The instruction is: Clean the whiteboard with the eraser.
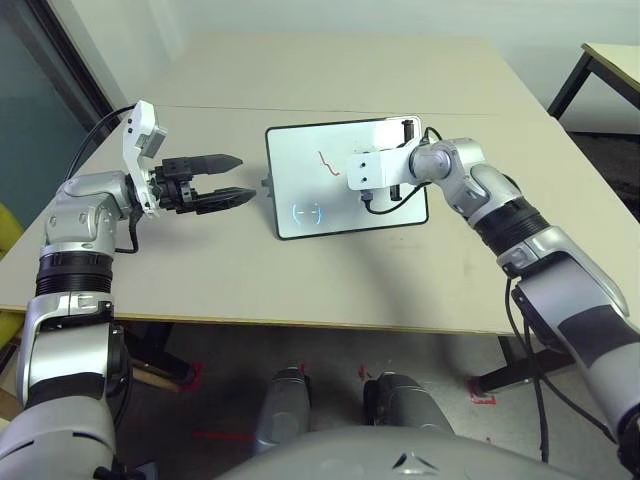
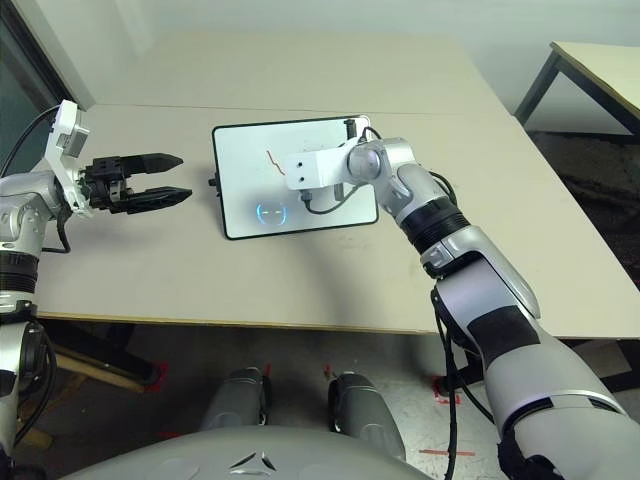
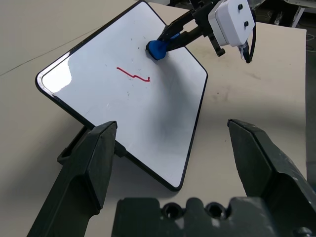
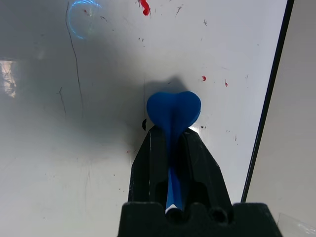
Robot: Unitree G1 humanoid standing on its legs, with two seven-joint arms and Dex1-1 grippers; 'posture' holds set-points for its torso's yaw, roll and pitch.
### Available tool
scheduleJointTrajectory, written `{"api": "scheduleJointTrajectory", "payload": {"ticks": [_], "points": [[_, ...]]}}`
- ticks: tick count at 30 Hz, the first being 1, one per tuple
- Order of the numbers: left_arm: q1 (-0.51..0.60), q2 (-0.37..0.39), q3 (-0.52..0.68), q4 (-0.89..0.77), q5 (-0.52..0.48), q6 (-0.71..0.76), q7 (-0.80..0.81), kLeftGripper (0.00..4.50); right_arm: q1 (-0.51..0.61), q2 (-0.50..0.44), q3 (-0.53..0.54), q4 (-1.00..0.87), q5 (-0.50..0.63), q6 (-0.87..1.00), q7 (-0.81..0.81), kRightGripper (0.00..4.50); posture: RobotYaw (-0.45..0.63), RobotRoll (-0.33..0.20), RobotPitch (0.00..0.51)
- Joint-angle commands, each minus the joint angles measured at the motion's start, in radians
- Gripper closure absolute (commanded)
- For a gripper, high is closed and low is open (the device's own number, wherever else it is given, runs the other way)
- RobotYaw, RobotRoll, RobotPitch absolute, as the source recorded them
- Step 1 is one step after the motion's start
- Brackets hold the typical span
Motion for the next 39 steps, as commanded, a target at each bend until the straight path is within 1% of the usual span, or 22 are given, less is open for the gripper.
{"api": "scheduleJointTrajectory", "payload": {"ticks": [1,10,16,39], "points": [[-0.014,-0.003,-0.001,-0.005,-0.001,-0.005,0.000,0.00,0.022,-0.038,0.005,-0.014,-0.004,0.004,0.018,4.39,0.28,0.000,0.000],[-0.016,-0.008,-0.004,0.000,0.000,-0.006,-0.001,0.00,0.070,-0.131,-0.010,-0.063,0.001,0.011,0.045,4.39,0.27,0.000,0.000],[-0.024,-0.011,-0.006,0.006,0.003,-0.008,-0.003,0.00,0.074,-0.151,-0.012,-0.073,0.006,0.013,0.049,4.39,0.27,0.000,0.000],[-0.016,-0.009,0.001,-0.004,-0.002,-0.003,0.004,0.00,0.017,-0.027,0.025,-0.064,-0.008,-0.006,0.049,4.39,0.28,0.000,0.000]]}}
